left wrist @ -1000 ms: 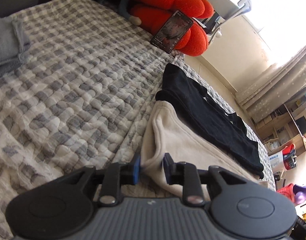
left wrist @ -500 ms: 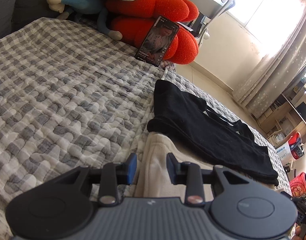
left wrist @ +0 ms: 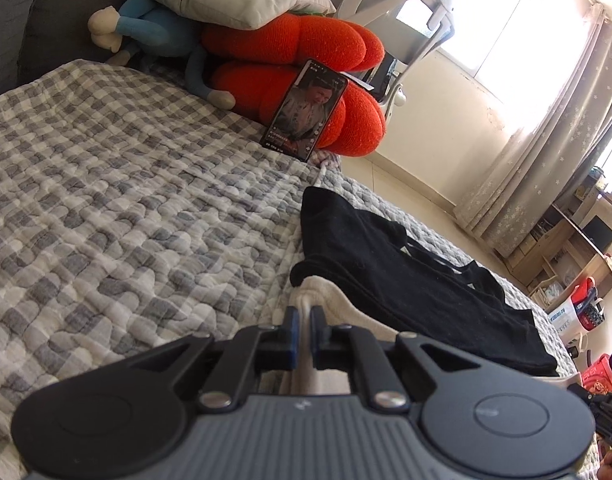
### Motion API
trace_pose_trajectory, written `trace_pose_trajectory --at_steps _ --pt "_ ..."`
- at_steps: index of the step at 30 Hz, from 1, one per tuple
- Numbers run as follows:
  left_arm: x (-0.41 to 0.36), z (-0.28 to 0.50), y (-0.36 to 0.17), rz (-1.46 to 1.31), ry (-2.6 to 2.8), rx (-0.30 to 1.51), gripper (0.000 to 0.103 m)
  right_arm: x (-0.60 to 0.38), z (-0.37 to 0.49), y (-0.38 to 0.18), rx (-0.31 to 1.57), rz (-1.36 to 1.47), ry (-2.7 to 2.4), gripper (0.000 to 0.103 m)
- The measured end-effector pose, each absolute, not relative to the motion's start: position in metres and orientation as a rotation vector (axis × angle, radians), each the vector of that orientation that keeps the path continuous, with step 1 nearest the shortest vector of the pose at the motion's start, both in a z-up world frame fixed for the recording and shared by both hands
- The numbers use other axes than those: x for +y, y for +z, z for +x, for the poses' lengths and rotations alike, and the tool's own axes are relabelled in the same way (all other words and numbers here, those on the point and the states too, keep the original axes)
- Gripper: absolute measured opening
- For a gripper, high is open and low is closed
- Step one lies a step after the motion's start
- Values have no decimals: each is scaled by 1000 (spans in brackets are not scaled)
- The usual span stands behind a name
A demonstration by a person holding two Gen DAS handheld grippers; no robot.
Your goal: Fold clothes
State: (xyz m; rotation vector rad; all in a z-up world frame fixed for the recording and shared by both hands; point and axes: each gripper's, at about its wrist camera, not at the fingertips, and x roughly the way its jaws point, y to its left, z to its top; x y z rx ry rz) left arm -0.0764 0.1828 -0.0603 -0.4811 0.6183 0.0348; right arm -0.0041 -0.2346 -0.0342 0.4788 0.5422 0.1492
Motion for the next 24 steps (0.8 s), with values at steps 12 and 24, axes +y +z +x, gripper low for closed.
trace_pose_trajectory --at_steps 12,24 --pt "191 -91 -47 -314 34 643 39 -249 -7 -31 621 436 159 27" --pt "212 -116 -25 -415 -89 855 46 -242 -42 -4 797 288 264 41"
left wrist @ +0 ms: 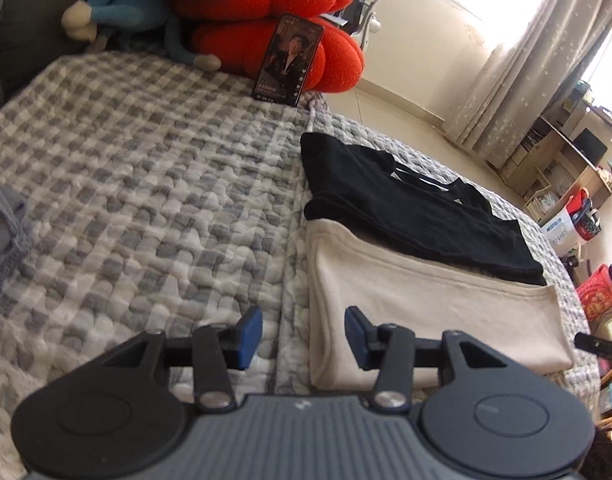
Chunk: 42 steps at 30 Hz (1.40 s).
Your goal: Fold clothes
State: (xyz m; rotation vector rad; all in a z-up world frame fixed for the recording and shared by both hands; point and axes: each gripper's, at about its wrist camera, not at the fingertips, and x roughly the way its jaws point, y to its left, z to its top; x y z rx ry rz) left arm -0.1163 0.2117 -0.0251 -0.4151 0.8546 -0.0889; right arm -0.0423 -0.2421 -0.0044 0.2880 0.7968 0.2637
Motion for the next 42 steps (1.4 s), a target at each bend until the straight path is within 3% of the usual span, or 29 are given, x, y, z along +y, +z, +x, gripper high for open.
trace_pose_trajectory --at_steps 14,23,26,29,42 --pt "235 -109 -66 -823 -234 1040 44 -284 -39 -29 1028 769 332 43" --pt "239 -107 -72 -891 -262 1033 32 -300 -37 -37 1009 898 329 43" --pt "239 -105 -76 -878 -268 1044 17 -300 -36 -40 1006 913 341 43" --pt "240 -105 -75 -870 -291 1044 13 -300 -36 -43 1019 914 356 22" --pt "251 -112 -62 -1073 -413 846 9 -309 -34 -23 870 1109 477 17"
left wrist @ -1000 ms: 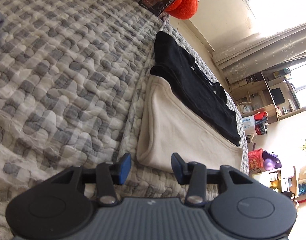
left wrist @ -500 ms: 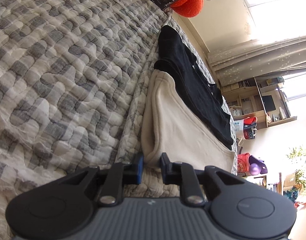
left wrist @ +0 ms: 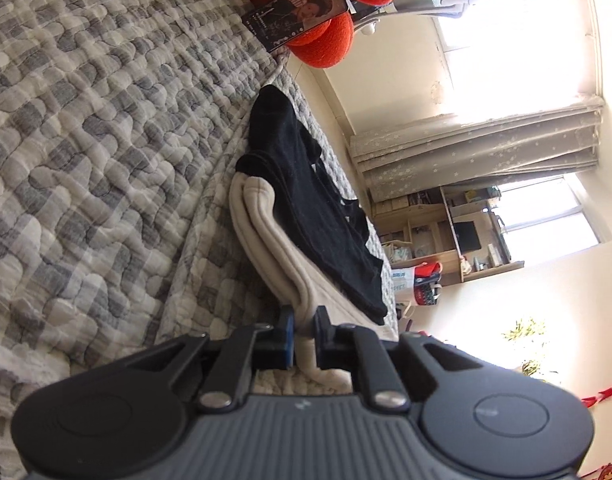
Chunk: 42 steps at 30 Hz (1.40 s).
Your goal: Fold clothes
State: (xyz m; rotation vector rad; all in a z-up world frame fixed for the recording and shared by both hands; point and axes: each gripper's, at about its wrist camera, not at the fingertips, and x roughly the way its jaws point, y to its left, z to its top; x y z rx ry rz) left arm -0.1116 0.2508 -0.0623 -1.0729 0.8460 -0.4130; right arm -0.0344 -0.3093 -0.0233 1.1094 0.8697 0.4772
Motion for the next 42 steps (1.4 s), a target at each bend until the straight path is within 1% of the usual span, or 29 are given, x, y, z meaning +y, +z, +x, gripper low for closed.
trace_pose_trajectory --at_steps 9,14,22,30,34,35,36,37,38,39,40,42 --pt "256 -91 -63 -1311 -409 610 9 -310 -9 -13 740 1240 488 17" --pt "252 -55 -61 -1361 -371 551 9 -312 17 -11 693 1279 472 17" --pt "251 11 -68 -1384 -276 555 9 -314 73 -23 657 1305 440 17" --pt "248 61 -102 -1381 -168 632 9 -314 114 -61 672 1359 367 17" --pt "250 72 -113 -1397 -165 658 11 -318 120 -72 658 1391 355 20" --pt "252 72 -112 -1394 -170 652 13 -321 120 -71 645 1390 355 26" --pt "253 72 -109 -1381 -174 644 20 -324 118 -67 627 1381 353 37" --pt "254 71 -103 -1343 -172 633 27 -327 116 -63 606 1359 352 42" --pt "255 70 -97 -1306 -169 621 32 -328 115 -57 590 1326 355 44" --pt "256 69 -92 -1264 -167 612 41 -329 114 -52 580 1289 359 44" --pt "256 68 -85 -1209 -165 605 46 -329 113 -47 574 1244 363 44" --pt "252 68 -73 -1056 -165 599 49 -323 113 -36 570 1106 368 45"
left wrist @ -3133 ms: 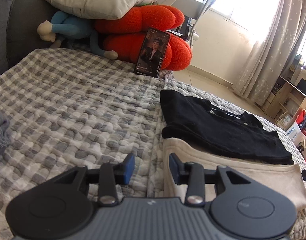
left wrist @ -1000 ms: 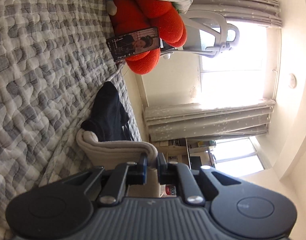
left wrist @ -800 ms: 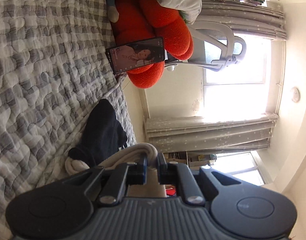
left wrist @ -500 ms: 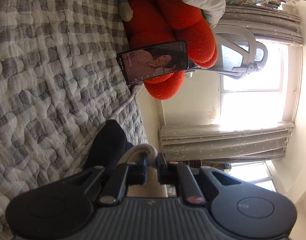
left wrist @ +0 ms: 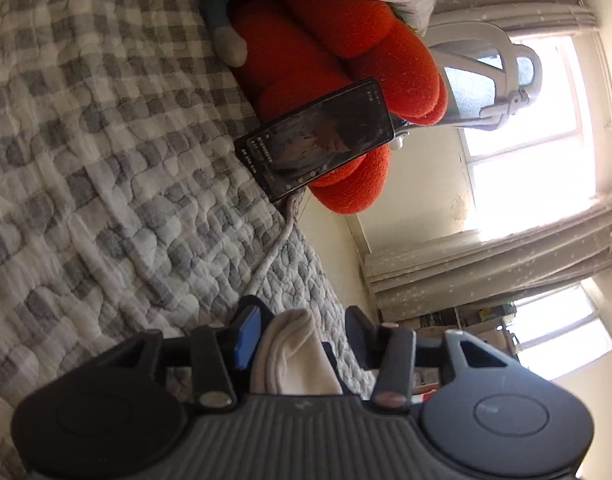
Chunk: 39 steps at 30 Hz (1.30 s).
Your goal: Fold clothes
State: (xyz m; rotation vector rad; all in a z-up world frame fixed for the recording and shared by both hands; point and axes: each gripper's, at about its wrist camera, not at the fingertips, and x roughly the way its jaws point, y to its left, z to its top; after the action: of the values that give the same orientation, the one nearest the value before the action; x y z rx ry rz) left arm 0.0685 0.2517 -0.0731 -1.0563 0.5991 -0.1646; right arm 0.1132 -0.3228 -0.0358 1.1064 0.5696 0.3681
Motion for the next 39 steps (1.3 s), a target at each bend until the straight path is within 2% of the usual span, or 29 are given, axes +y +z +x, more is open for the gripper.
trace_pose_trajectory --at_steps 4,9,11,12,13,14,15,18,22,25,32,34,35,36,37,38,39 --pt "237 72 -61 -818 -177 593 50 -299 114 -23 563 815 368 45" --pt "220 85 -61 -645 -176 597 49 -265 122 -27 546 563 380 45" --pt "216 90 -63 -609 -173 607 47 -253 127 -33 537 475 378 45" --pt "215 92 -65 -610 -183 614 37 -248 129 -35 530 432 365 45" --pt "214 93 -67 -612 -189 619 13 -244 129 -38 523 391 348 41" --pt "213 93 -69 -614 -186 615 13 -240 130 -40 516 350 331 24" --pt "211 90 -69 -613 -179 599 11 -239 129 -42 503 327 318 14" --pt "210 77 -67 -614 -166 517 9 -239 121 -44 444 304 294 10" --pt "214 65 -64 -638 -144 406 9 -237 112 -39 355 271 271 10" --pt "209 77 -68 -594 -110 448 9 -235 121 -42 364 248 257 10" --pt "193 93 -76 -437 -58 550 12 -235 144 -51 511 265 261 11" --pt "193 92 -72 -422 -52 566 18 -233 143 -50 536 245 260 16" --pt "192 89 -69 -408 -48 568 18 -233 141 -47 539 242 257 19" --pt "191 86 -65 -393 -41 570 23 -234 138 -44 543 246 252 21" --pt "191 83 -61 -374 -26 572 31 -236 133 -40 543 255 249 28" --pt "190 78 -57 -360 -12 573 35 -239 126 -37 537 269 249 34" --pt "191 72 -54 -355 -9 570 40 -242 118 -34 531 278 254 35"
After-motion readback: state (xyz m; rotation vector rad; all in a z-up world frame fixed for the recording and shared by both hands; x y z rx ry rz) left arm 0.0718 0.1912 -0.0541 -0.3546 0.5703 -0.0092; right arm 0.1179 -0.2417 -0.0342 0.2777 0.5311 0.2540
